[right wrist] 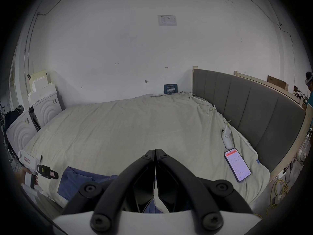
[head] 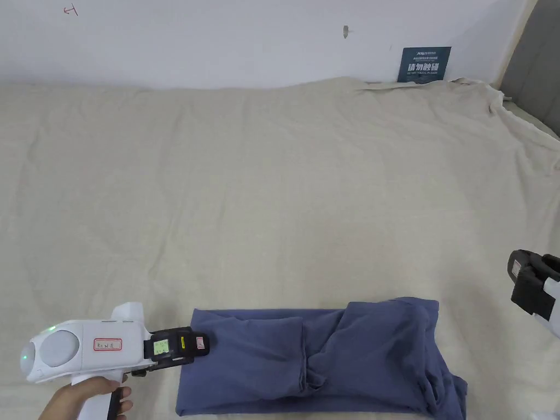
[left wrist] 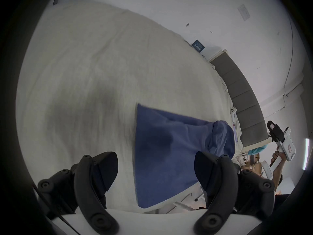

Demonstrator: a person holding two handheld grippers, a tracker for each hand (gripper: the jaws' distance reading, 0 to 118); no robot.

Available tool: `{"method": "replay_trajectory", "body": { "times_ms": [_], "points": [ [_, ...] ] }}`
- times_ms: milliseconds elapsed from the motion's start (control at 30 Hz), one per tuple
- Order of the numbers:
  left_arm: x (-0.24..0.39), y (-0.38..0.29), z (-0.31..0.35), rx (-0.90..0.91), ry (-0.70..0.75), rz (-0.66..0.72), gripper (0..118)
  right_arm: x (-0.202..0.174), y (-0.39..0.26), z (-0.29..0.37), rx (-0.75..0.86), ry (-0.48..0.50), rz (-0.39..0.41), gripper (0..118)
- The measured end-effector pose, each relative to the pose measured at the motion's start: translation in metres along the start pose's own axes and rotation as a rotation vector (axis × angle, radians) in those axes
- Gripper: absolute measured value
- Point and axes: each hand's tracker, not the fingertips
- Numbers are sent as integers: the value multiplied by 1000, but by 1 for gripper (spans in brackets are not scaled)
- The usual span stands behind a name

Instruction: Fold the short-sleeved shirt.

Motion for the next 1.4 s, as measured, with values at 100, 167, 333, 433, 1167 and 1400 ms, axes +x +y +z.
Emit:
{"method": "replay_trajectory", "body": {
  "times_ms": [100, 167, 333, 433, 1167, 1400],
  "points": [
    [3, -6, -12, -15, -11, 5, 98, 0, 0, 0, -6, -5, 0, 0],
    [-3, -4, -21, -14, -21, -16, 98, -1, -1, 0, -10, -7, 3, 0],
    [8, 2, -30, -31, -44, -68, 95, -1, -2, -1, -21, -13, 9, 0],
    [16, 5, -38, -48, -29, -98, 76, -1, -2, -2, -21, -12, 5, 0],
    [18, 12, 77, 107, 146, 12, 7, 0, 4, -3, 0, 16, 0, 0],
    [26, 9, 114, 122, 260, 12, 7, -3, 0, -4, 1, 41, -4, 0]
  ]
}}
